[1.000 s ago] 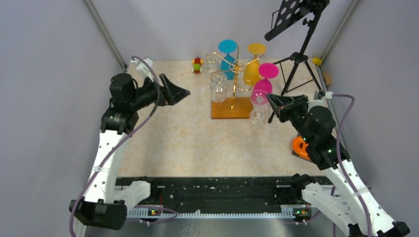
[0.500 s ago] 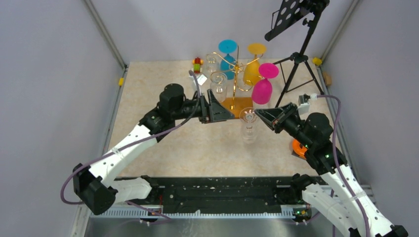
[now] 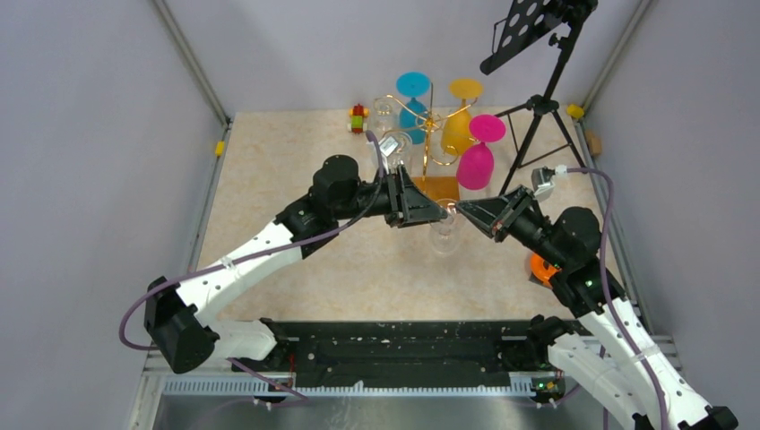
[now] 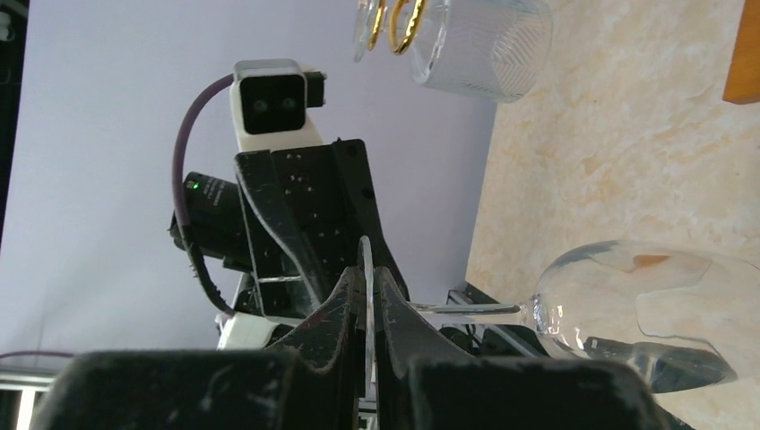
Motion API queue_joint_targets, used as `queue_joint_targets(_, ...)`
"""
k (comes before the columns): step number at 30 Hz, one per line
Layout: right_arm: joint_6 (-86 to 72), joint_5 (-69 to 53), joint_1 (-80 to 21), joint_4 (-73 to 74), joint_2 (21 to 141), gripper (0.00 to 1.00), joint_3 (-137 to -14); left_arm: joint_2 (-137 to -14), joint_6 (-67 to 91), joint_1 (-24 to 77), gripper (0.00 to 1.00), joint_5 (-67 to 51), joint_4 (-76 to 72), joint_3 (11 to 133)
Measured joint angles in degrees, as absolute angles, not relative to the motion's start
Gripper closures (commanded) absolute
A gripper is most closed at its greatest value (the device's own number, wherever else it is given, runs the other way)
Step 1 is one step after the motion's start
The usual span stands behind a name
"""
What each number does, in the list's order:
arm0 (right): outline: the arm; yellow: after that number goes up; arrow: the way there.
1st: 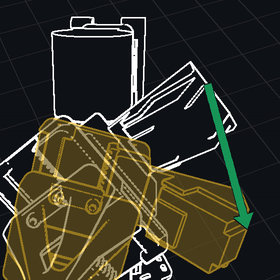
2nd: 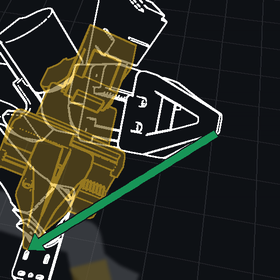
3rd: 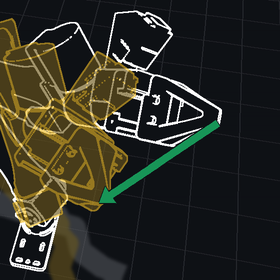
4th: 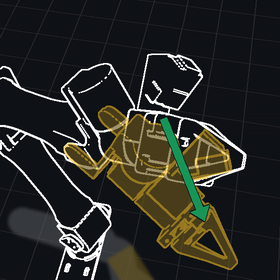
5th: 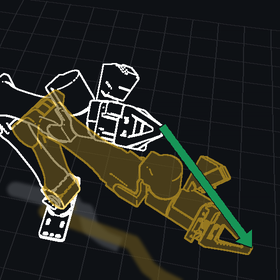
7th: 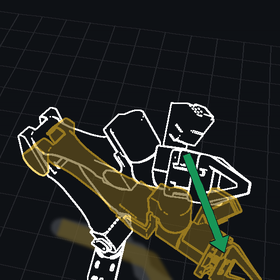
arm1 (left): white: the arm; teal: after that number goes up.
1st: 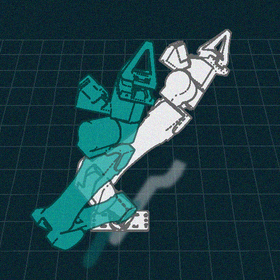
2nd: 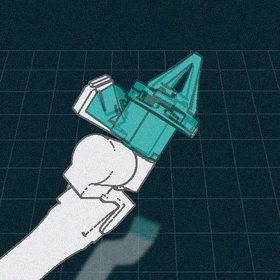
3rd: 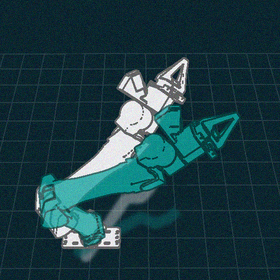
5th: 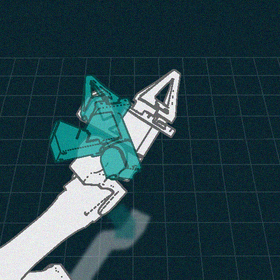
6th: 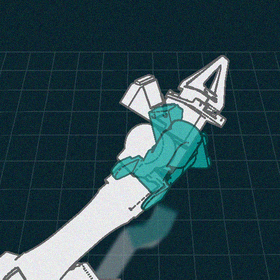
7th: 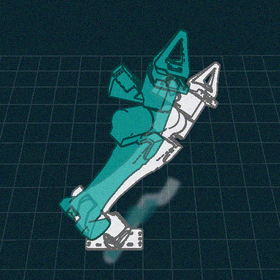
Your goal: Take the wine glass off the wine glass rack
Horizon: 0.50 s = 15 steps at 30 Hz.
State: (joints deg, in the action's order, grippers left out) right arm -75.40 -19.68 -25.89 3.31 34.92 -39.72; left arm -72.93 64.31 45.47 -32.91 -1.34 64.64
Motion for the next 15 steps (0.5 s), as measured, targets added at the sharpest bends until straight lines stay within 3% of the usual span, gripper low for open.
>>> queue_joint_targets(6, -75.48, -21.41, -25.89, 1.15, 34.85, 1.0, -39.4, -73.8, 66.81, 45.58, 0.76, -31.57, -2.5, 64.64)
queue_joint_targets(11, -75.64, -22.11, -25.89, 0.58, 34.63, 1.0, -38.54, -74.0, 67.77, 45.58, 1.0, -30.7, -3.11, 64.62)
queue_joint_targets(14, -75.61, -22.02, -25.87, 0.43, 34.63, 0.99, -38.37, -74.06, 67.68, 45.58, 1.0, -30.76, -3.38, 64.62)
queue_joint_targets(15, -75.59, -22.04, -25.87, 0.4, 34.63, 0.92, -38.35, -74.06, 67.7, 45.58, 1.0, -30.76, -3.38, 64.62)
